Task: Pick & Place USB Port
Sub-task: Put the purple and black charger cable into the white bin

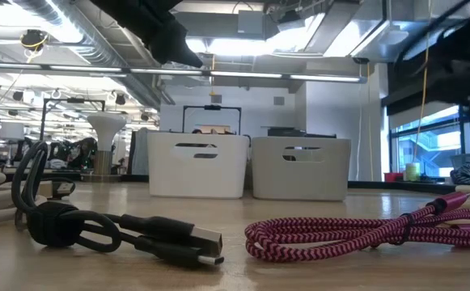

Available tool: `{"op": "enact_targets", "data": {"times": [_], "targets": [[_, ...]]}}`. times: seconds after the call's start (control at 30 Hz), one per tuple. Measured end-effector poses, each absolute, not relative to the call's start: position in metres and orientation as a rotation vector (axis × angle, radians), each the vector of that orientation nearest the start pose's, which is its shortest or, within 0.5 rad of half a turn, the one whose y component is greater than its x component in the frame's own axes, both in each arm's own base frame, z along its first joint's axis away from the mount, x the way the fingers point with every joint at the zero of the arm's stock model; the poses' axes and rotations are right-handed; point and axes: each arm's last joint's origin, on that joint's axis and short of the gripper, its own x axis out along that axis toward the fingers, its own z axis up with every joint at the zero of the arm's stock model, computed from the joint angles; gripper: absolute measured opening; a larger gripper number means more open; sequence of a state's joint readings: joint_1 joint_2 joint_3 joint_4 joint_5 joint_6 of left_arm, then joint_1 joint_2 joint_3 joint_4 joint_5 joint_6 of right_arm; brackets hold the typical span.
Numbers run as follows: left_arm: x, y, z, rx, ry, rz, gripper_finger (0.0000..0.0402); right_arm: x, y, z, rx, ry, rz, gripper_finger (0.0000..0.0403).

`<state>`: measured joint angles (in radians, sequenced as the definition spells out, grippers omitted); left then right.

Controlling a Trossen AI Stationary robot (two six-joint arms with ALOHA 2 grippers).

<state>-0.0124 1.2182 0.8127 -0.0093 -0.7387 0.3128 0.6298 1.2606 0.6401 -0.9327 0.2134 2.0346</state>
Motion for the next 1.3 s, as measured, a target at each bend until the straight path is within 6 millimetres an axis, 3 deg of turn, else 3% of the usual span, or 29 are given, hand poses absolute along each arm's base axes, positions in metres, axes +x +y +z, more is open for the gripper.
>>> {"op": "enact_targets", "data": {"times": [0.2, 0.33, 0.43, 0.53, 0.63, 0.73, 0.97, 1.1, 1.3], "targets": [[0.259, 0.016, 0.274, 0.436, 0.5, 0.654, 0.0127, 0.137, 0.09, 0.134, 1.063, 1.046, -1.052, 0.0161], [0.26, 0.016, 0.274, 0.42, 0.493, 0.658, 0.0127, 0.132, 0.086, 0.126, 1.018, 1.029, -1.037, 0.0148], [0.26, 0.016, 0.274, 0.399, 0.486, 0.663, 0.0127, 0.132, 0.084, 0.126, 0.925, 1.037, -1.006, 0.0103], [0.26, 0.016, 0.273, 0.38, 0.482, 0.656, 0.0127, 0.132, 0.08, 0.127, 0.77, 0.973, -0.983, 0.003], [0.26, 0.016, 0.273, 0.355, 0.479, 0.646, 0.0127, 0.139, 0.082, 0.134, 0.693, 0.892, -0.931, 0.0017], [0.259, 0.014, 0.272, 0.319, 0.47, 0.645, 0.0127, 0.146, 0.084, 0.152, 0.569, 0.829, -0.92, 0.0009], [0.262, -0.001, 0.274, 0.227, 0.41, 0.548, 0.0127, 0.172, 0.102, 0.229, 0.357, 0.603, -0.827, 0.0006], [0.267, -0.009, 0.283, 0.149, 0.291, 0.391, 0.0127, 0.194, 0.115, 0.264, 0.231, 0.435, -0.704, 0.0006], [0.273, -0.018, 0.302, 0.1, 0.084, 0.104, 0.0127, 0.226, 0.128, 0.299, 0.065, 0.288, -0.524, 0.0005]]}}
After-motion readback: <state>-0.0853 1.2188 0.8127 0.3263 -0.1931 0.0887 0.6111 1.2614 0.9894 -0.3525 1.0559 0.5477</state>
